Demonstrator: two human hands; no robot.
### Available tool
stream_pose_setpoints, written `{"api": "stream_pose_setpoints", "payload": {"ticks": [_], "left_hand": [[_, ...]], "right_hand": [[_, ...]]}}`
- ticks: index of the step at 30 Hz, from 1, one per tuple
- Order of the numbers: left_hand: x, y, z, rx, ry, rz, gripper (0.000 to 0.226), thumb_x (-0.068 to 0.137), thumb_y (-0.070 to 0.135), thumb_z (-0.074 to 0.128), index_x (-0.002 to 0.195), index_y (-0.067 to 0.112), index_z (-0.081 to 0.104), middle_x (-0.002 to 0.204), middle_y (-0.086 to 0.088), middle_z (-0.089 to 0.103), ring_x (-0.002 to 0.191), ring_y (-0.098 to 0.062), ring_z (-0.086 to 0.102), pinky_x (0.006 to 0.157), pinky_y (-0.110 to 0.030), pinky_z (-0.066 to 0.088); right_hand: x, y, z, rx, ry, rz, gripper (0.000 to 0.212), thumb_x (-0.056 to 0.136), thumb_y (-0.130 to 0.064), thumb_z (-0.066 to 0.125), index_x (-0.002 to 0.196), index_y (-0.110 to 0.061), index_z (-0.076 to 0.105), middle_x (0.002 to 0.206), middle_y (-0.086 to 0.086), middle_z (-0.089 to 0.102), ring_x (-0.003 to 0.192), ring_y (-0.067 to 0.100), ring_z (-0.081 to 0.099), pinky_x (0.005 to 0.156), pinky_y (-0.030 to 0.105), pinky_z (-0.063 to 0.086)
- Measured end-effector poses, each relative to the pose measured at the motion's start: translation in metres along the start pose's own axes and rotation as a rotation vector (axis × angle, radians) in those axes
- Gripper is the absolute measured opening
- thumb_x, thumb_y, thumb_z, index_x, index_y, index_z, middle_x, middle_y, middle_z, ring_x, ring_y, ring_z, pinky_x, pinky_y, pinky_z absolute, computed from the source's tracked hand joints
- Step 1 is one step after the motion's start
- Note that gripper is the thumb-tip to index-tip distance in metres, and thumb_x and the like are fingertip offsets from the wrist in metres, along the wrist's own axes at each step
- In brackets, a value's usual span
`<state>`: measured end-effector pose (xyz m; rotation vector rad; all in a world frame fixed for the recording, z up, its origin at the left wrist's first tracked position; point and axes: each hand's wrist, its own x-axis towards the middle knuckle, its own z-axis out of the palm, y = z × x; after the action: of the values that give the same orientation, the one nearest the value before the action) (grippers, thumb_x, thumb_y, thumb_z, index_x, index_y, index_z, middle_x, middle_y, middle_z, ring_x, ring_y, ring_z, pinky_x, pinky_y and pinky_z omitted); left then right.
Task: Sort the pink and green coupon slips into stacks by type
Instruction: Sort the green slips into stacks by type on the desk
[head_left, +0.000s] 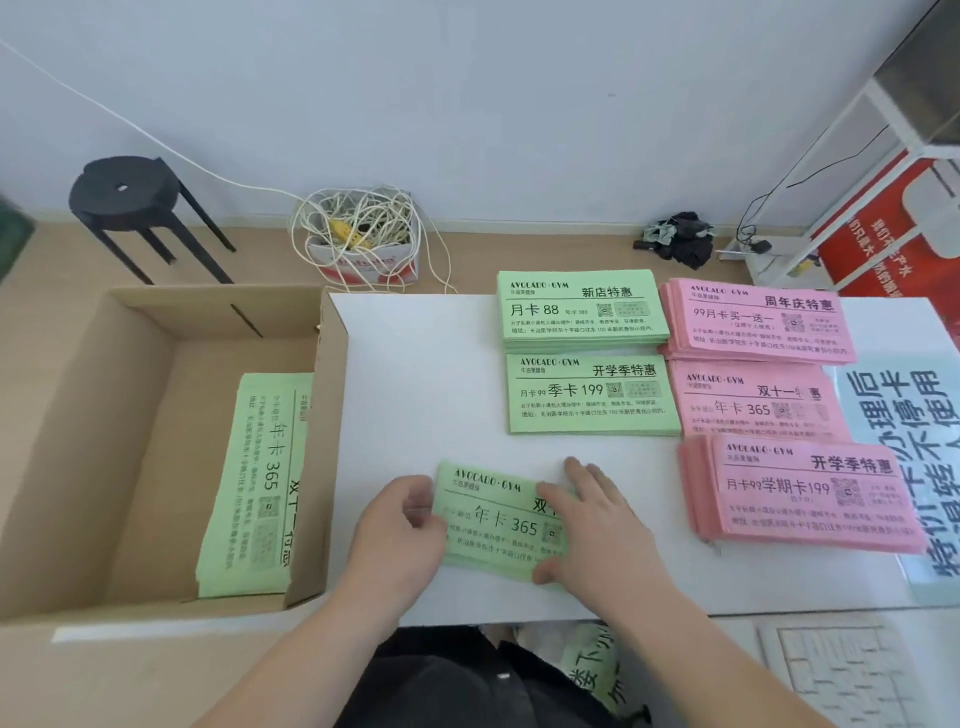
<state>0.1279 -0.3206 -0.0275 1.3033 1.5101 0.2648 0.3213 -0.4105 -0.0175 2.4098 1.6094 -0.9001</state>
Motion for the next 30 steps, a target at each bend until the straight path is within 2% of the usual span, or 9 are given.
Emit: {"api": "stream_pose_setpoints", "payload": {"ticks": [5, 9, 11, 14, 20, 23, 25, 27, 30], "left_hand": [[-0.001, 0.003, -0.007, -0.128, -0.133, -0.029, 0.011, 0.097, 0.019, 0.067, 0.107, 0.023, 0.071, 0.097, 0.008, 0.076, 0.088, -0.003, 0.070, 0.074, -0.019, 0.054], [-0.016, -0.003, 0.002, 0.006, -0.227, 0.123, 0.027, 0.106, 0.028, 0.051, 0.092, 0.020, 0.073, 0.078, 0.019, 0.073, 0.070, 0.000, 0.064, 0.065, -0.022, 0.054], [-0.015, -0.014, 0.006, 0.130, -0.146, 0.234, 0.032, 0.104, 0.030, 0.053, 0.077, 0.016, 0.065, 0.060, 0.011, 0.058, 0.057, -0.007, 0.050, 0.057, -0.024, 0.042], [-0.013, -0.018, 0.008, 0.173, -0.058, 0.313, 0.036, 0.100, 0.032, 0.059, 0.068, 0.017, 0.059, 0.055, 0.004, 0.052, 0.052, -0.008, 0.042, 0.051, -0.022, 0.033], [-0.027, -0.020, 0.015, 0.406, -0.223, 0.623, 0.029, 0.099, 0.050, 0.054, 0.079, 0.029, 0.052, 0.078, 0.013, 0.052, 0.077, -0.006, 0.051, 0.068, -0.029, 0.046], [-0.028, -0.033, 0.010, 0.461, -0.337, 0.660, 0.034, 0.097, 0.053, 0.053, 0.127, 0.041, 0.063, 0.122, 0.022, 0.051, 0.115, 0.001, 0.047, 0.098, -0.021, 0.043], [-0.028, -0.041, 0.002, 0.441, -0.404, 0.624, 0.043, 0.100, 0.046, 0.055, 0.142, 0.042, 0.055, 0.144, 0.024, 0.037, 0.132, 0.008, 0.032, 0.110, -0.006, 0.022], [-0.028, -0.046, -0.002, 0.382, -0.383, 0.574, 0.037, 0.101, 0.035, 0.057, 0.138, 0.042, 0.058, 0.149, 0.026, 0.029, 0.136, 0.012, 0.022, 0.109, 0.000, 0.007], [-0.026, -0.039, -0.005, 0.092, -0.235, 0.294, 0.020, 0.101, 0.022, 0.058, 0.110, 0.037, 0.067, 0.147, 0.025, 0.039, 0.135, 0.005, 0.040, 0.113, -0.014, 0.029]], "right_hand": [[-0.005, -0.003, 0.006, -0.070, 0.058, 0.035, 0.092, 0.077, -0.064, 0.075, 0.154, -0.044, 0.029, 0.167, 0.000, 0.012, 0.155, 0.021, 0.007, 0.125, 0.039, 0.017], [-0.014, -0.011, 0.013, -0.136, 0.140, 0.004, 0.079, 0.081, -0.055, 0.075, 0.149, -0.042, 0.036, 0.137, -0.005, 0.029, 0.127, 0.018, 0.033, 0.099, 0.030, 0.045], [-0.019, -0.021, 0.023, 0.001, 0.144, 0.002, 0.066, 0.088, -0.048, 0.069, 0.147, -0.042, 0.042, 0.138, -0.011, 0.034, 0.127, 0.015, 0.035, 0.098, 0.027, 0.046], [-0.026, -0.033, 0.024, 0.406, 0.199, 0.094, 0.054, 0.088, -0.069, 0.057, 0.132, -0.039, 0.063, 0.137, -0.021, 0.052, 0.131, 0.004, 0.044, 0.111, 0.027, 0.037], [-0.031, -0.046, 0.013, 0.672, 0.201, 0.155, 0.036, 0.099, -0.055, 0.053, 0.083, -0.026, 0.068, 0.091, -0.014, 0.068, 0.091, -0.006, 0.059, 0.076, 0.017, 0.043], [-0.029, -0.040, 0.015, 0.689, 0.219, 0.260, 0.042, 0.103, -0.037, 0.049, 0.065, -0.019, 0.048, 0.057, -0.014, 0.052, 0.057, 0.008, 0.046, 0.058, 0.027, 0.036], [-0.028, -0.039, 0.020, 0.612, 0.226, 0.272, 0.041, 0.101, -0.030, 0.048, 0.063, -0.020, 0.039, 0.051, -0.016, 0.047, 0.052, 0.006, 0.040, 0.053, 0.023, 0.030], [-0.029, -0.043, 0.026, 0.579, 0.243, 0.231, 0.041, 0.102, -0.027, 0.048, 0.062, -0.022, 0.039, 0.056, -0.014, 0.050, 0.058, 0.002, 0.043, 0.052, 0.017, 0.033], [-0.030, -0.047, 0.031, 0.552, 0.269, 0.224, 0.040, 0.104, -0.027, 0.046, 0.065, -0.021, 0.040, 0.072, -0.005, 0.055, 0.054, 0.004, 0.045, 0.051, 0.017, 0.033]]}}
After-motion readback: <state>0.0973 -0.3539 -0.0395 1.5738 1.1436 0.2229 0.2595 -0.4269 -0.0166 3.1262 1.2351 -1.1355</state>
